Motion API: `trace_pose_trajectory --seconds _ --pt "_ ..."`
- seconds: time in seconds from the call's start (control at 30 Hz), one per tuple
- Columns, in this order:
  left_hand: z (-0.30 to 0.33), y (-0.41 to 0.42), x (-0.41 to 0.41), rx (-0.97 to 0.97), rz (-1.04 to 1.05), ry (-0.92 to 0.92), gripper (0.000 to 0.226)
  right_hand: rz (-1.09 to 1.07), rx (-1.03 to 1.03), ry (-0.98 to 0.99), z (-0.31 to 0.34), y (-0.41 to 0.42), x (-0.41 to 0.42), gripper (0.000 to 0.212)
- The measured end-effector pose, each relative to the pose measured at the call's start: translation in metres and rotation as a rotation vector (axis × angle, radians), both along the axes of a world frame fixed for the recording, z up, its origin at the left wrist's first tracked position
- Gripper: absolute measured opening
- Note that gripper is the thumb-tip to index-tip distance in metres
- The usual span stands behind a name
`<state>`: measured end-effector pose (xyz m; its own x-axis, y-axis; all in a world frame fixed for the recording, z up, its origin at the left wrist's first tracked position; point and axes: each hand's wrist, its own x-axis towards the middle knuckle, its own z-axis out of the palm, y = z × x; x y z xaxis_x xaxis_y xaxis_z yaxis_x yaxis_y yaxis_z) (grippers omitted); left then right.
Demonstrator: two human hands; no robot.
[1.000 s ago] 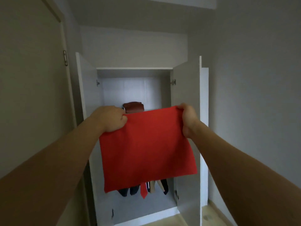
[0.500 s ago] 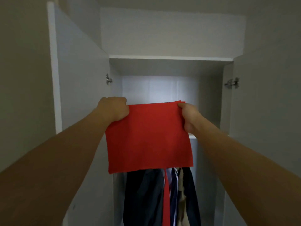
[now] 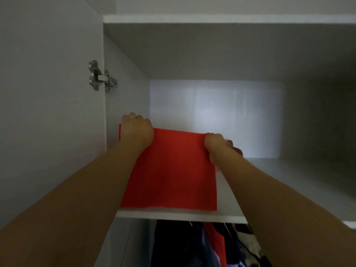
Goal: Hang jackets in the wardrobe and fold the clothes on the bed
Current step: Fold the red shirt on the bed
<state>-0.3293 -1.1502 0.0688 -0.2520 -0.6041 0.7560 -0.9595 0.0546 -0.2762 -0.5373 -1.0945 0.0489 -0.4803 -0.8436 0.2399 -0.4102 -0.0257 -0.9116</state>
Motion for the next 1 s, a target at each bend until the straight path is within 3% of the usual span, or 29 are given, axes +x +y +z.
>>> trace_pose_trajectory --seconds 0.07,0.17,0.2,0.3,0.43,0.53,0.73,0.9,1.0 --pt "-0.032 -0.045 -0.01 0.084 0.006 -0.025 0.027 -0.031 0.062 0.152 -0.039 -0.049 -0.008 0.042" --pt "-0.112 -0.103 -0.019 0.382 -0.03 0.004 0.034 -0.066 0.198 0.388 -0.106 -0.101 -0.016 0.032" --pt "-0.135 -0.113 -0.021 0.5 -0.003 0.058 0.042 -0.052 0.251 0.453 -0.121 -0.111 -0.017 0.03" --pt "-0.165 -0.151 -0.016 0.601 0.079 0.277 0.045 -0.065 0.281 0.539 -0.134 -0.147 -0.024 0.033" --pt "-0.164 -0.173 -0.017 0.512 0.059 0.298 0.046 -0.108 0.35 0.553 -0.134 -0.167 -0.026 0.031" --pt "-0.164 -0.177 -0.019 0.559 0.072 0.294 0.045 -0.126 0.382 0.57 -0.135 -0.17 -0.028 0.032" --pt "-0.147 -0.161 -0.023 0.559 0.075 0.159 0.044 0.072 0.333 0.454 -0.119 -0.149 -0.043 0.033" --pt "-0.103 -0.111 -0.066 0.601 -0.226 0.2 0.03 -0.087 0.225 0.515 -0.087 -0.062 -0.084 0.048" --pt "-0.094 -0.068 -0.11 0.462 -0.475 0.15 0.036 -0.215 0.21 0.616 -0.076 0.006 -0.114 0.048"
